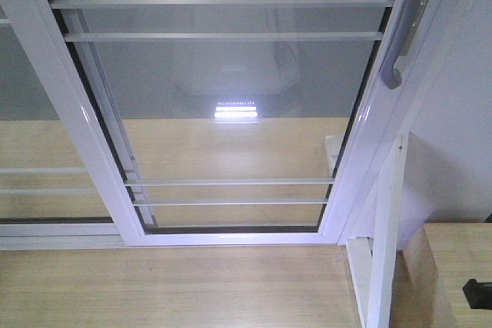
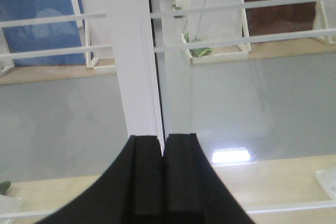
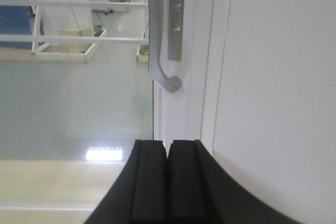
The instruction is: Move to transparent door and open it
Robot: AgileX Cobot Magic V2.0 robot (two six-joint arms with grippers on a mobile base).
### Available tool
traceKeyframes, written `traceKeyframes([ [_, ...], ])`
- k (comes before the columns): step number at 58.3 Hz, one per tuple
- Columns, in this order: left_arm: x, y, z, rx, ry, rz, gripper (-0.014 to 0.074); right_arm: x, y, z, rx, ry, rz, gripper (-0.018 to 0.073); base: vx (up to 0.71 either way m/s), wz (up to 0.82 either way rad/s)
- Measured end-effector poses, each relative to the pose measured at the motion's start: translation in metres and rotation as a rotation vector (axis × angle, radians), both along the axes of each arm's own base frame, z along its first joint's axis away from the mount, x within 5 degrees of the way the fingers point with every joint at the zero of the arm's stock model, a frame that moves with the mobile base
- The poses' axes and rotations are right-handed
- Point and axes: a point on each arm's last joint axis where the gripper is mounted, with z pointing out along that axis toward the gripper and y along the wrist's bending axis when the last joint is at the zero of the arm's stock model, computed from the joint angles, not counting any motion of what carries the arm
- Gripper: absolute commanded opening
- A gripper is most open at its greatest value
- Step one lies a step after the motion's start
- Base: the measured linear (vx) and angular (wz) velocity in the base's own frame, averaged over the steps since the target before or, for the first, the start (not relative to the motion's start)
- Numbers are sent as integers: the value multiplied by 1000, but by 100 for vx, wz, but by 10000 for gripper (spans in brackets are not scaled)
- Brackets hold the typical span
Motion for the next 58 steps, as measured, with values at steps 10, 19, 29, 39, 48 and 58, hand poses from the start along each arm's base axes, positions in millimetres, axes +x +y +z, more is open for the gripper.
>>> traceKeyframes([
  [10, 1, 0, -1, 0, 15, 0, -6, 1, 0, -3, -1, 35, 4, -8, 1, 0],
  [19, 1, 0, -1, 0, 18, 0, -6, 1, 0, -3, -1, 44, 3, -8, 1, 0],
  [29, 1, 0, -2, 0, 22, 1, -6, 1, 0, -4, -1, 49, 3, -8, 0, -1],
  [39, 1, 0, -2, 0, 22, 1, -6, 1, 0, -4, -2, 52, 3, -8, 0, 0],
  [48, 1, 0, -2, 1, 22, 1, -6, 1, 0, -4, -2, 55, 3, -8, 0, 0],
  [58, 1, 0, -2, 1, 22, 1, -6, 1, 0, -5, -2, 60, 2, -8, 0, 0],
])
